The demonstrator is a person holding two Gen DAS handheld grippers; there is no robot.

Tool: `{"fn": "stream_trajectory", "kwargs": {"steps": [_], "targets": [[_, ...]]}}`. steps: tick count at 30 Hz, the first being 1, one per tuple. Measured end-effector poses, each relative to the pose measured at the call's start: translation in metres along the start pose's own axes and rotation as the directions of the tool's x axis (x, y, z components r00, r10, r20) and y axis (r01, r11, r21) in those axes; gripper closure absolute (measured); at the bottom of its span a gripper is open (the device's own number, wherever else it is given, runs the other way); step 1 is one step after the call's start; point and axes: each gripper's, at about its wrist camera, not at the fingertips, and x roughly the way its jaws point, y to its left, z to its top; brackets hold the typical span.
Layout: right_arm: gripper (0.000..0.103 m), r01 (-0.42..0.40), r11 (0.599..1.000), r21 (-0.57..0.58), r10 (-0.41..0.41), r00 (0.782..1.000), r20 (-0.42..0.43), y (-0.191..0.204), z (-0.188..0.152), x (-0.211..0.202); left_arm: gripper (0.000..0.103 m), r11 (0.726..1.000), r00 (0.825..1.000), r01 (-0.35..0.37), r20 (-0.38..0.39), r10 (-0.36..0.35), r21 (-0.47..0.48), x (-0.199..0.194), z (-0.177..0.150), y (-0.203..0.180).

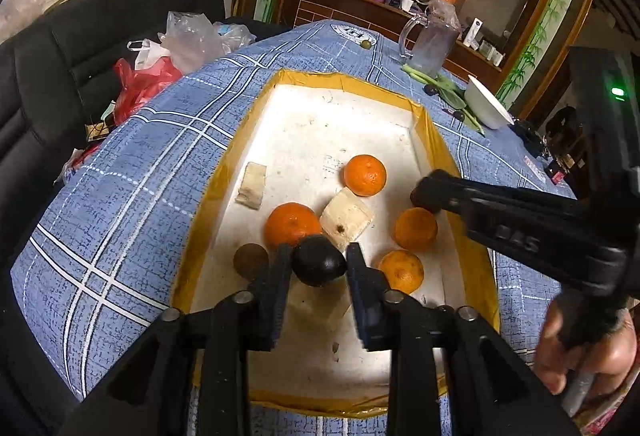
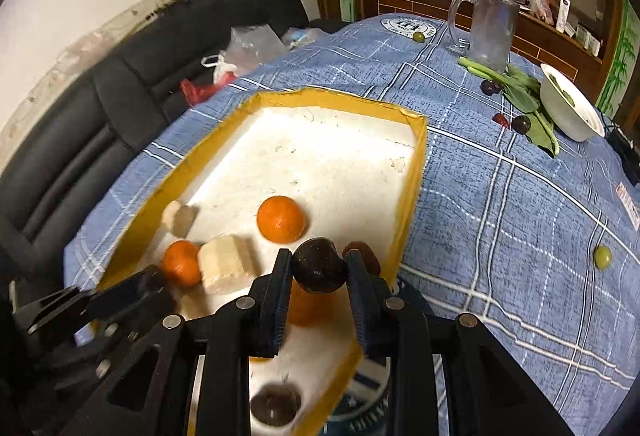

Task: Organize fruits
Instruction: 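Carry both dark plums into the foam tray and release them, then move both open tools back toward the two green grapes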

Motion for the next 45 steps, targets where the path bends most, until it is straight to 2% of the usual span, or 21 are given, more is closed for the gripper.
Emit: {"fn": "stream_trajectory", "kwargs": {"steps": [2,3,4,6,10,16,18,20,23,27,37,45], "targets": [[0.071,-0.003,1.0,0.01,0.003,1.0,-0.011,-0.001,0.003,0.005,0.047,1.0,1.0,0.004,0.016,-0.003,-0.011,-0.004,0.001,0.002],[0.066,-0.003,1.0,0.015,0.003,1.0,-0.008,0.0,0.004,0.005,0.046,1.0,1.0,0.002,0.027,-0.001,-0.014,-0.007,0.001,0.005],[0.053,0.001,1.0,0.017,-0.001,1.0,0.003,0.0,0.005,0.002,0.046,1.0,0.999,0.0,0.032,0.001,-0.015,-0.009,0.001,0.006],[0.041,0.011,1.0,0.016,-0.012,0.999,0.03,0.0,0.007,-0.006,0.043,1.0,0.999,0.003,0.037,-0.002,-0.024,-0.012,0.002,0.008],[0.041,0.035,0.999,0.017,-0.036,0.997,0.07,-0.002,0.004,-0.024,0.042,1.0,0.999,0.001,0.042,-0.001,-0.016,-0.017,0.001,0.004],[0.04,0.054,0.996,0.075,-0.064,0.989,0.135,-0.023,-0.018,-0.065,0.03,0.998,0.995,-0.041,0.093,0.036,0.051,-0.034,-0.002,-0.023],[0.038,0.075,0.993,0.09,-0.088,0.983,0.158,-0.031,-0.028,-0.08,0.025,0.991,0.988,-0.101,0.129,0.089,0.092,-0.042,-0.005,-0.036],[0.036,0.108,0.988,0.106,-0.126,0.975,0.181,-0.039,-0.039,-0.093,0.019,0.973,0.971,-0.178,0.184,0.151,0.144,-0.05,-0.009,-0.053],[0.033,0.139,0.98,0.14,-0.166,0.965,0.204,-0.053,-0.055,-0.11,0.014,0.952,0.957,-0.228,0.226,0.181,0.205,-0.059,-0.014,-0.076],[0.032,0.144,0.973,0.179,-0.182,0.958,0.221,-0.068,-0.075,-0.125,0.014,0.945,0.969,-0.192,0.202,0.14,0.266,-0.061,-0.022,-0.101],[0.028,0.163,0.961,0.225,-0.218,0.944,0.246,-0.094,-0.108,-0.15,0.014,0.891,0.972,-0.202,0.195,0.131,0.408,-0.061,-0.048,-0.159],[0.026,0.168,0.951,0.26,-0.234,0.94,0.249,-0.111,-0.124,-0.159,0.014,0.872,0.978,-0.188,0.168,0.124,0.452,-0.056,-0.06,-0.18]]}}
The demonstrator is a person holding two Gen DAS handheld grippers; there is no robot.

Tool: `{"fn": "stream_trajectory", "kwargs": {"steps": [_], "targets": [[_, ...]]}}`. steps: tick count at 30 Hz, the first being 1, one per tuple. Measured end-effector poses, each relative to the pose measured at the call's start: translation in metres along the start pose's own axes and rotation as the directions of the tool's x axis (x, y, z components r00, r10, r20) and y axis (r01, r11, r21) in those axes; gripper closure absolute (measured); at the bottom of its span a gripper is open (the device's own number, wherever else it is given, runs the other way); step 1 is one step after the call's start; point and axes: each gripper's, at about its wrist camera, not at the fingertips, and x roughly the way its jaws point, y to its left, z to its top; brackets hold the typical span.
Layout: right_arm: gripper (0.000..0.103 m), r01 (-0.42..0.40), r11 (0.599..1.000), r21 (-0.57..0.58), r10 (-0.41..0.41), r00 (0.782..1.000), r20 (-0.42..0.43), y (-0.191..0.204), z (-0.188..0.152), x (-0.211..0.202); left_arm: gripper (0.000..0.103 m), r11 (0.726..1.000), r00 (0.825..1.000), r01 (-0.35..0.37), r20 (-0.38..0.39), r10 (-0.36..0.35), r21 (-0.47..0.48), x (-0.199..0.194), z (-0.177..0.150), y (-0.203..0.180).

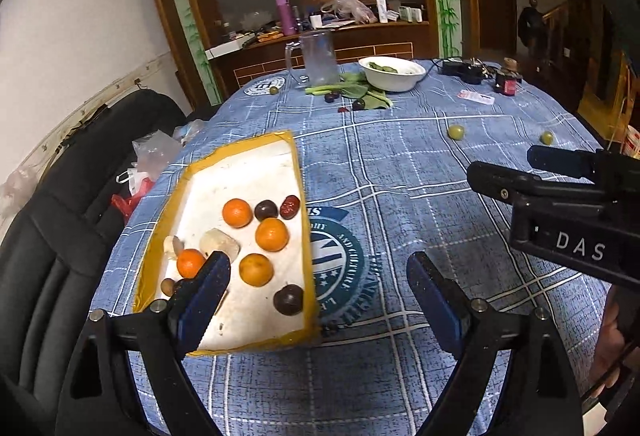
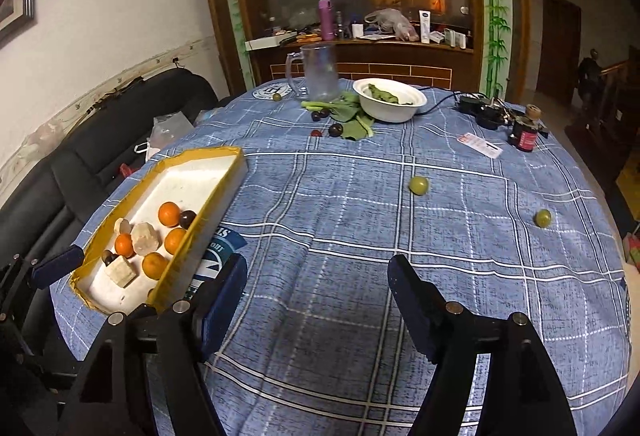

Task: Organize fruits
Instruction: 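Move both open tools back toward the two green grapes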

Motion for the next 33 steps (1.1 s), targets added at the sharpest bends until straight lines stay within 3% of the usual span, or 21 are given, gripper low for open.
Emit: {"fn": "stream_trajectory", "kwargs": {"steps": [21,33], "targets": [[0.025,0.012,0.997,0.07,-0.009,0.999,-0.05,-0.038,-0.009,0.024,0.014,0.999,0.996,0.039,-0.079,-0.037,0.022,0.036,0.01,-0.021],[0.025,0.084,0.985,0.15,-0.073,0.994,-0.079,-0.102,-0.012,0.03,0.014,0.997,0.99,0.064,-0.127,-0.058,0.046,0.069,0.026,-0.046]]}}
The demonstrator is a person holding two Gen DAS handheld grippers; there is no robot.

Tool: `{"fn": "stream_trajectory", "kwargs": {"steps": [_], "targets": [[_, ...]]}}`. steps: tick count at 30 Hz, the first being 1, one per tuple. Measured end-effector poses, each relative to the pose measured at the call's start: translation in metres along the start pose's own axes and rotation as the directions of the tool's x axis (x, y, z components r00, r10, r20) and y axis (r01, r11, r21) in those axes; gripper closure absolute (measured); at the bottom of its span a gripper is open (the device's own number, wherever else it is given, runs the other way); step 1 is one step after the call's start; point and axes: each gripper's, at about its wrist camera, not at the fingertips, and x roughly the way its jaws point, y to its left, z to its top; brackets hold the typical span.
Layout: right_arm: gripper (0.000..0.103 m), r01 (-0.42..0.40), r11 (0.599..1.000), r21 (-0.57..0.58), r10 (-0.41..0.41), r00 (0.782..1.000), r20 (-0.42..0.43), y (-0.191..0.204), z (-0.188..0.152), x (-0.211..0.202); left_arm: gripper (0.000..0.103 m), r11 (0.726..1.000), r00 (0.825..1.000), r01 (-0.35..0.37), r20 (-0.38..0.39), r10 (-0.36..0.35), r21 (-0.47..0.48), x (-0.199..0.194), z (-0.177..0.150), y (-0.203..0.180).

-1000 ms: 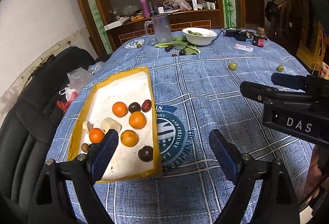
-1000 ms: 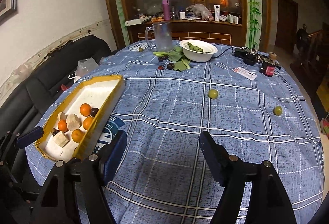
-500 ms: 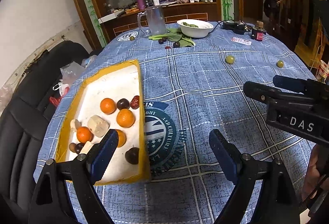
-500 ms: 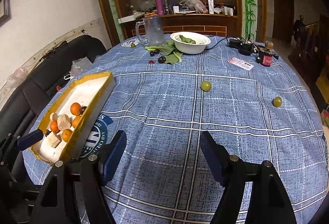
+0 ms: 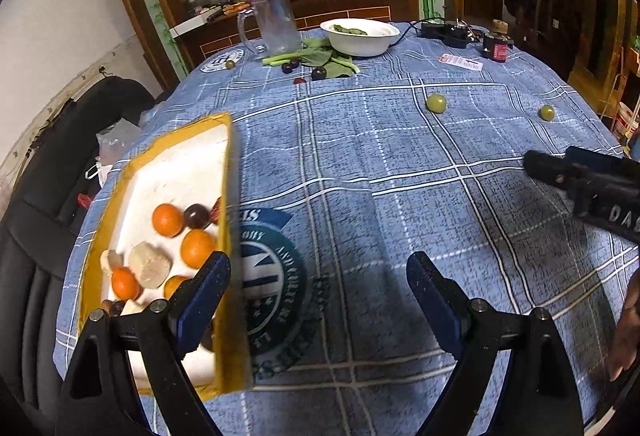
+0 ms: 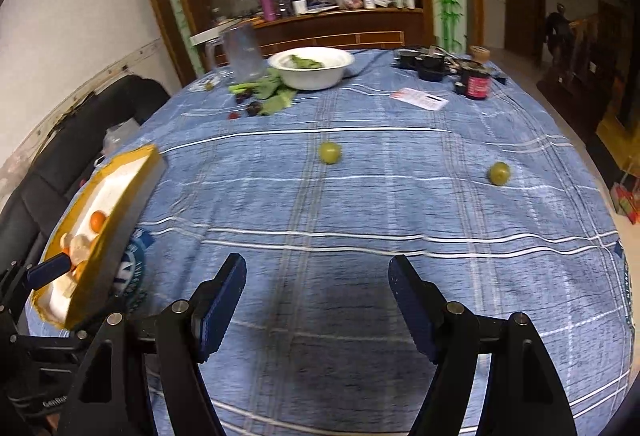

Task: Organize fruits
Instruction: 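Move both open tools back toward the two green grapes, then grasp a green grape with the left tool while the right grasps the other grape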

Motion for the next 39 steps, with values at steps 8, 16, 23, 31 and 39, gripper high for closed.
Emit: {"fn": "stream_trajectory", "kwargs": {"steps": [8,16,23,31,39], "targets": [[0.025,0.064,0.993,0.098,-0.063,0.998,-0.009,-0.064,0.01,0.0,0.014,0.996,0.995,0.086,-0.055,-0.085,0.01,0.025,0.022,-0.019],[0.026,0.14,0.974,0.179,-0.146,0.989,0.017,-0.127,0.039,0.002,0.014,0.974,0.972,0.22,-0.075,-0.223,-0.048,0.055,0.093,-0.026],[0.026,0.076,0.925,0.372,-0.084,0.996,0.005,-0.185,0.059,0.027,0.014,0.939,0.939,0.321,-0.089,-0.333,-0.124,0.103,0.129,-0.036],[0.035,0.155,0.948,0.277,-0.144,0.988,-0.061,-0.169,0.066,0.074,0.014,0.94,0.938,0.336,-0.069,-0.34,-0.059,0.142,0.144,-0.069],[0.047,0.187,0.96,0.21,-0.175,0.982,-0.072,-0.163,0.063,0.083,0.054,0.945,0.947,0.317,-0.077,-0.311,0.081,0.166,0.152,-0.111]]}}
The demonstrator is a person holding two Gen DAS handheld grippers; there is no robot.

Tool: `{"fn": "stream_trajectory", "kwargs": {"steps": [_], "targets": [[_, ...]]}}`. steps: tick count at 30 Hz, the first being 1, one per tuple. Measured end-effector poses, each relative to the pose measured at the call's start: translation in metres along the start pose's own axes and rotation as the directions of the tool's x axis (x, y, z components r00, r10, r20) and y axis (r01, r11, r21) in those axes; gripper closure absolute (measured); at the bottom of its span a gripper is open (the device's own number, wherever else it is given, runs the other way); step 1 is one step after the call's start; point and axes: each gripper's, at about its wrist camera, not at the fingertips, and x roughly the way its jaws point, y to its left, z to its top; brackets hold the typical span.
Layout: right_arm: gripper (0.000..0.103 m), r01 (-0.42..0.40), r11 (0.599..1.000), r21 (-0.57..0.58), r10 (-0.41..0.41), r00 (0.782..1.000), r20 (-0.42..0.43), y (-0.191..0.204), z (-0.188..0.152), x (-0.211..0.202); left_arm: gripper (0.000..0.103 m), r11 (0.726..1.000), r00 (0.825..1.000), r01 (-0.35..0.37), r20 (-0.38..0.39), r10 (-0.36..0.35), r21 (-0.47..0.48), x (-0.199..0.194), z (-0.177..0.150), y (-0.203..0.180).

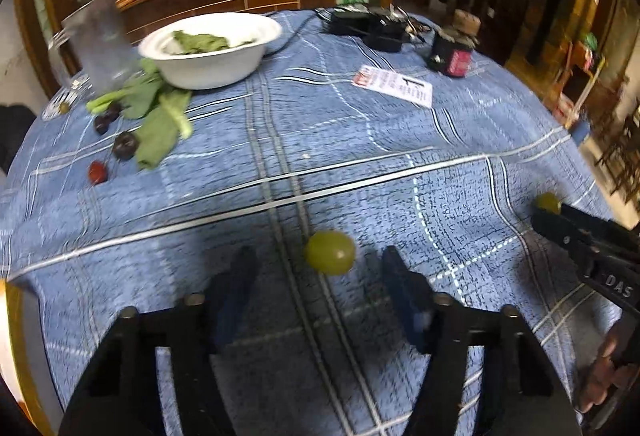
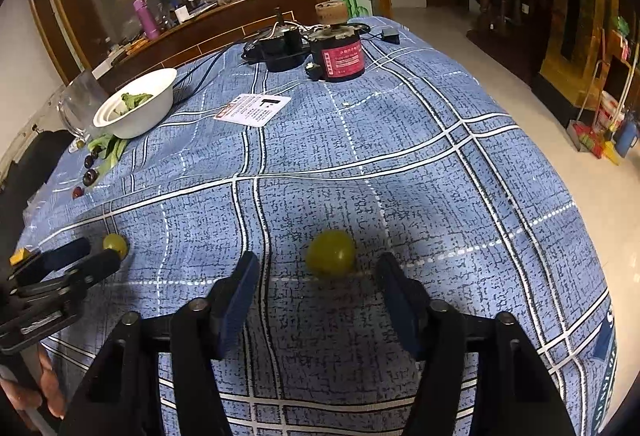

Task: Organize fruits
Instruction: 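Grasp a green grape with the left tool while the right grasps the other grape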

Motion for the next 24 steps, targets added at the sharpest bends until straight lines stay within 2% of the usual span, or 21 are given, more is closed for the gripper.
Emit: {"fn": "stream_trajectory", "kwargs": {"steps": [2,3,4,7,11,16,20,24], "targets": [[0.057,-0.014,1.0,-0.005,0.014,1.0,0.001,0.0,-0.001,0.0,0.064,1.0,1.0,-0.012,0.005,0.012,0.018,0.004,0.0,-0.005],[0.063,-0.017,1.0,-0.011,0.017,1.0,0.002,0.001,-0.002,-0.001,0.073,1.0,1.0,-0.01,0.007,0.009,0.025,0.004,0.0,-0.007],[0.069,-0.015,1.0,-0.016,0.015,1.0,0.003,0.002,-0.002,-0.001,0.078,1.0,1.0,-0.009,0.008,0.009,0.023,0.003,0.0,-0.008],[0.08,-0.041,0.999,-0.004,0.041,0.999,0.001,-0.001,-0.002,-0.001,0.079,0.999,1.0,-0.023,0.012,0.022,0.025,0.0,-0.002,-0.012],[0.081,-0.106,0.993,0.043,0.105,0.994,0.019,-0.008,-0.002,-0.008,0.079,1.0,1.0,-0.012,0.029,0.012,0.011,-0.018,-0.009,-0.014],[0.081,-0.214,0.971,0.108,0.208,0.976,0.063,-0.019,0.0,-0.021,0.079,1.0,0.995,0.014,0.099,-0.013,-0.003,-0.067,-0.027,-0.011],[0.081,-0.324,0.929,0.178,0.316,0.946,0.069,-0.028,-0.001,-0.022,0.079,1.0,0.99,0.014,0.142,-0.01,-0.026,-0.102,-0.041,-0.005],[0.081,-0.445,0.86,0.249,0.441,0.894,0.076,-0.036,-0.003,-0.019,0.078,0.997,0.986,-0.006,0.168,0.019,-0.075,-0.131,-0.06,0.012]]}}
